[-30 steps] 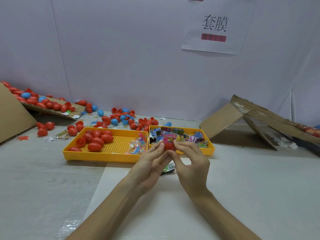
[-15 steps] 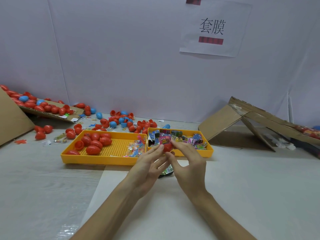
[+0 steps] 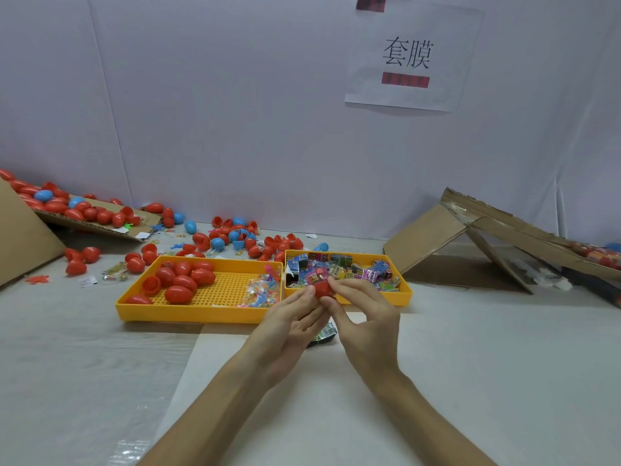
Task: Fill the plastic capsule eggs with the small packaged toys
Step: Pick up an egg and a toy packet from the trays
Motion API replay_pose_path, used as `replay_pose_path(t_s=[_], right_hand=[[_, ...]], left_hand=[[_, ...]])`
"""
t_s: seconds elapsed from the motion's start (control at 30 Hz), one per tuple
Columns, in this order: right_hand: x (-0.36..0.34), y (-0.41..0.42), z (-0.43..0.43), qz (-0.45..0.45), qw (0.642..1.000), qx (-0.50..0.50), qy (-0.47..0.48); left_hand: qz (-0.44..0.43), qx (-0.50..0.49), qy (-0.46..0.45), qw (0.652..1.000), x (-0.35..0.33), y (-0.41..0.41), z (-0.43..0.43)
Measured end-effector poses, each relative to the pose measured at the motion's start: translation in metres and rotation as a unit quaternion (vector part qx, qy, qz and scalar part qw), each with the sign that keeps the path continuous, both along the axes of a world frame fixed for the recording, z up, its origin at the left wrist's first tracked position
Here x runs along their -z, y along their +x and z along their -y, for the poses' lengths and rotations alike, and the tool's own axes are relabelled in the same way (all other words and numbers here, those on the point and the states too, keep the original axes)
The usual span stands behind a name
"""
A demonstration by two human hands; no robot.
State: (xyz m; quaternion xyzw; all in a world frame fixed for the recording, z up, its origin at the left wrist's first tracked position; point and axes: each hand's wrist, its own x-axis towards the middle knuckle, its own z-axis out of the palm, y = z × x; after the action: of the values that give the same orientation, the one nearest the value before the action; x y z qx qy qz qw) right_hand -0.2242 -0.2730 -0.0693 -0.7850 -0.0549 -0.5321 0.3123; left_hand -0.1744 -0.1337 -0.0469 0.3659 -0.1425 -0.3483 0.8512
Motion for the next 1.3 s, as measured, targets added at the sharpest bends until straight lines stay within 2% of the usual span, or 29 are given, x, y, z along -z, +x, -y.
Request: replay_pose_path(t_s=[0.13,0.5,0.77,0.93,1.13,1.3], right_hand=[[-0.0043,-0.0026,-0.0029,-0.018,0.999,-0.019,0.033],[-0.0024,-0.0017,-0.0028,0.006,1.0,0.015,-0.011],[0.0016,-0.0007,0.0009,0.021,1.0,0.01,0.005],[-0.0047,-0.003,-0.0032,-0.006,0.999,-0.028,0.028],[-0.0017,-0.0029,-0.0027,-0.022,1.0,0.012,0.0],[-0.0026,-0.0028,-0.0052,-0.014,0.999,-0.007,-0.029]], left_hand=[[0.037,0.008,0.027,0.999,-0.0025,-0.0015,-0.0008],[0.075,0.011,0.047,0.996,-0.0067,-0.005,-0.0024],[0.095,0.008,0.065,0.993,-0.0024,-0.0037,-0.0005],[0.107,0.02,0.061,0.992,-0.0041,-0.0036,-0.0001],[0.071,0.014,0.06,0.996,-0.0066,-0.0042,-0.0008],[0.057,-0.021,0.048,0.997,-0.0059,-0.0013,-0.0027]])
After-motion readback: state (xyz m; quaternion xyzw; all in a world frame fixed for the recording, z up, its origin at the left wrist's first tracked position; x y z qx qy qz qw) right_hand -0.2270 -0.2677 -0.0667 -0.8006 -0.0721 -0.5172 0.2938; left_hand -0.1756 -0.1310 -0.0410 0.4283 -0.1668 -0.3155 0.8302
